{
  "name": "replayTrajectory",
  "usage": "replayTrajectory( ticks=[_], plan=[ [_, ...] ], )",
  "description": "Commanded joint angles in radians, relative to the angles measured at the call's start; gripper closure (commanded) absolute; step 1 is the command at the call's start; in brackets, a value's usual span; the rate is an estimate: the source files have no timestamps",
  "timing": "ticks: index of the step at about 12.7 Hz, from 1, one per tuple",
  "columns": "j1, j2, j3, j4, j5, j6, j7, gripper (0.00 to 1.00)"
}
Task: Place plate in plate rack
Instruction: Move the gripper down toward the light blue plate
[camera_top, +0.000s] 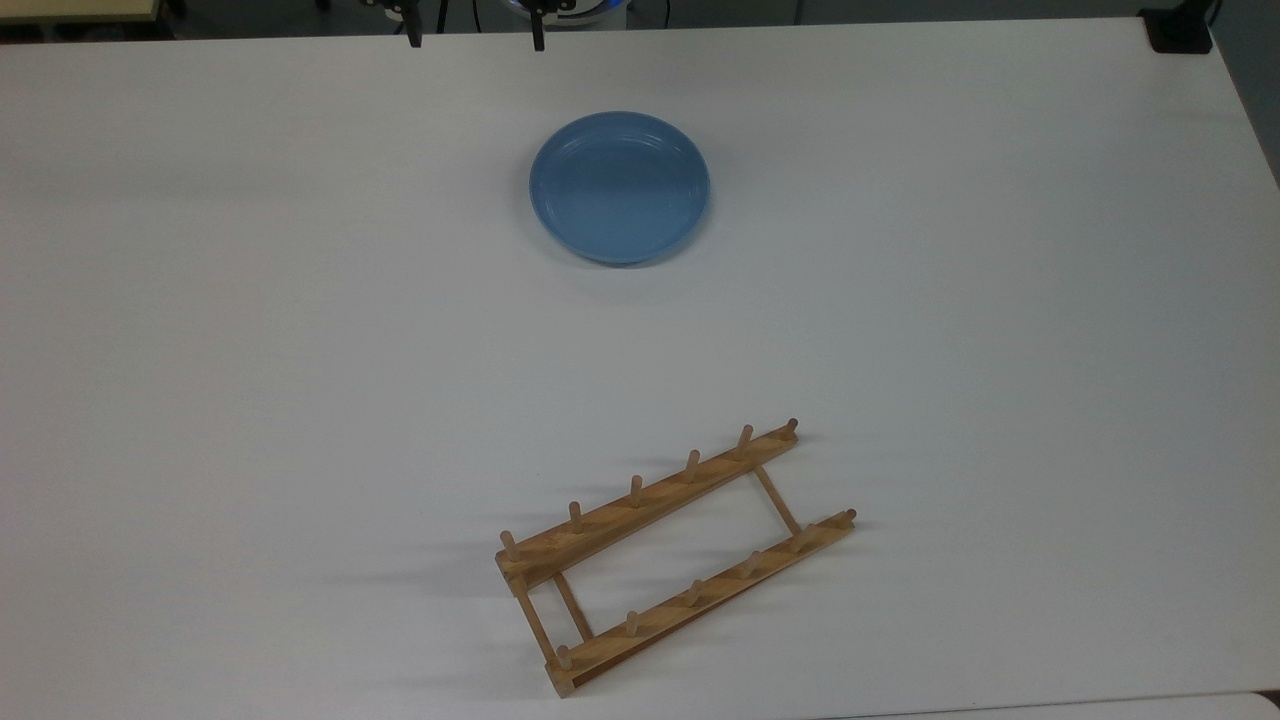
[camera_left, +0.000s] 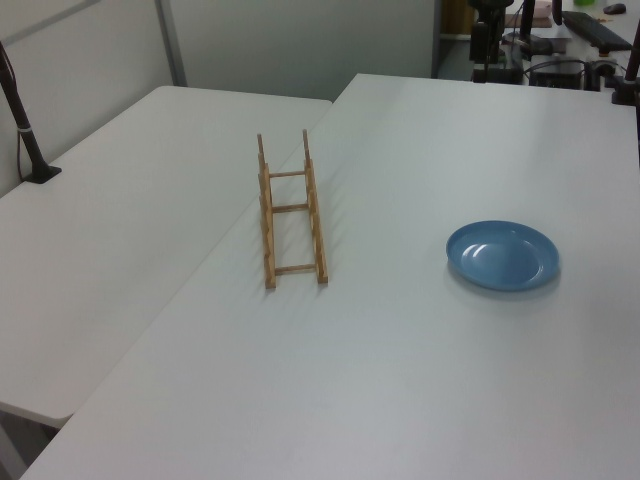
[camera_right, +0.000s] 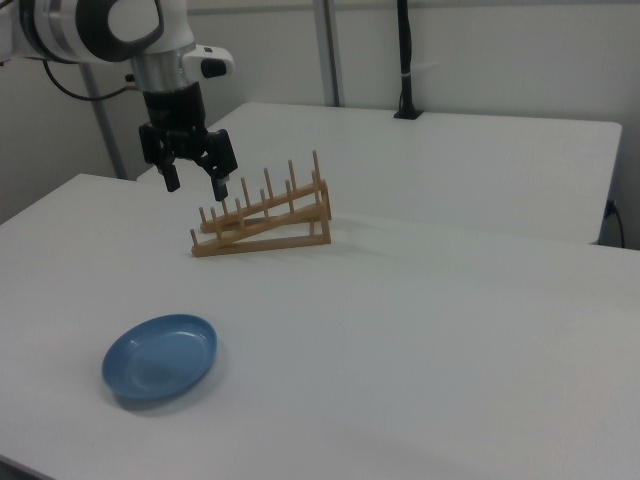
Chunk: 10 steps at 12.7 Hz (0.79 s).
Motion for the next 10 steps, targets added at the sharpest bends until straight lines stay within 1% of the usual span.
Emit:
replayTrajectory(
  ticks=[1,5,7,8,9,10],
  plan=[
    [-0.007,-0.026,-0.001,-0.022,-0.012,-0.011,0.014,0.00],
    [-0.004,-0.023,-0.001,-0.025,-0.012,-0.006,0.011,0.00],
    [-0.001,-0.025,0.000,-0.049,-0.012,0.003,-0.012,0.00],
    [0.002,-0.023,0.000,-0.074,-0.014,0.012,-0.068,0.00],
    [0.000,-0.023,0.002,-0.106,-0.014,0.043,-0.179,0.00],
    [0.000,-0.023,0.002,-0.161,-0.014,0.067,-0.294,0.00]
  ],
)
